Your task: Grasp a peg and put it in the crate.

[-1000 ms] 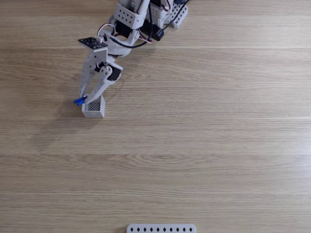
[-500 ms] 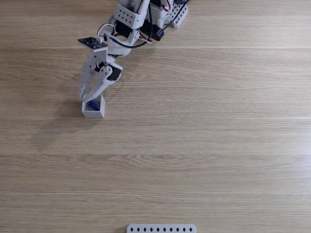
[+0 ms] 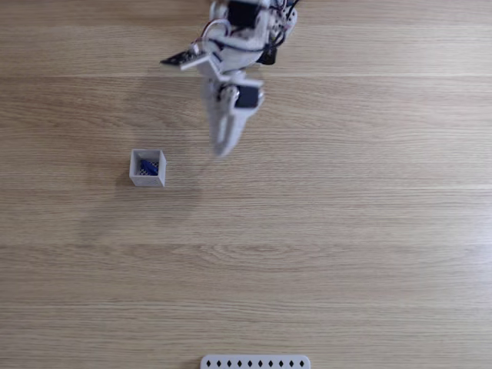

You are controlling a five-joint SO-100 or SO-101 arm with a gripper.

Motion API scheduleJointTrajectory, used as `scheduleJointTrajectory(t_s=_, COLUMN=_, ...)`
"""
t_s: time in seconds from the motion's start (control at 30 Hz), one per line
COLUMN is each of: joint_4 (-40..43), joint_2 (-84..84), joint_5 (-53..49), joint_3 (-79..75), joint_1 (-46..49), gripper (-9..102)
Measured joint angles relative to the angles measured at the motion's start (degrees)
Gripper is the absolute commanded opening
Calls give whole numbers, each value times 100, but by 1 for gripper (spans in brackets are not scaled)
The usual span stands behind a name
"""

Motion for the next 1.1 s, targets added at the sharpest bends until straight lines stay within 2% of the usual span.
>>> scheduleJointTrajectory(t_s=0.17, joint_4=2338, joint_2=1389, joint_5=2241, joint_3=9, joint_1=-492, gripper=-1)
scheduleJointTrajectory(t_s=0.27, joint_4=3445, joint_2=2118, joint_5=3454, joint_3=9, joint_1=-563, gripper=-1)
scheduleJointTrajectory(t_s=0.37, joint_4=4324, joint_2=2821, joint_5=4359, joint_3=18, joint_1=-633, gripper=-1)
scheduleJointTrajectory(t_s=0.47, joint_4=4939, joint_2=3472, joint_5=4737, joint_3=185, joint_1=-686, gripper=0)
scheduleJointTrajectory(t_s=0.77, joint_4=5405, joint_2=5396, joint_5=4896, joint_3=1477, joint_1=-677, gripper=0)
scheduleJointTrajectory(t_s=1.1, joint_4=5405, joint_2=5520, joint_5=4913, joint_3=1775, joint_1=-677, gripper=-1)
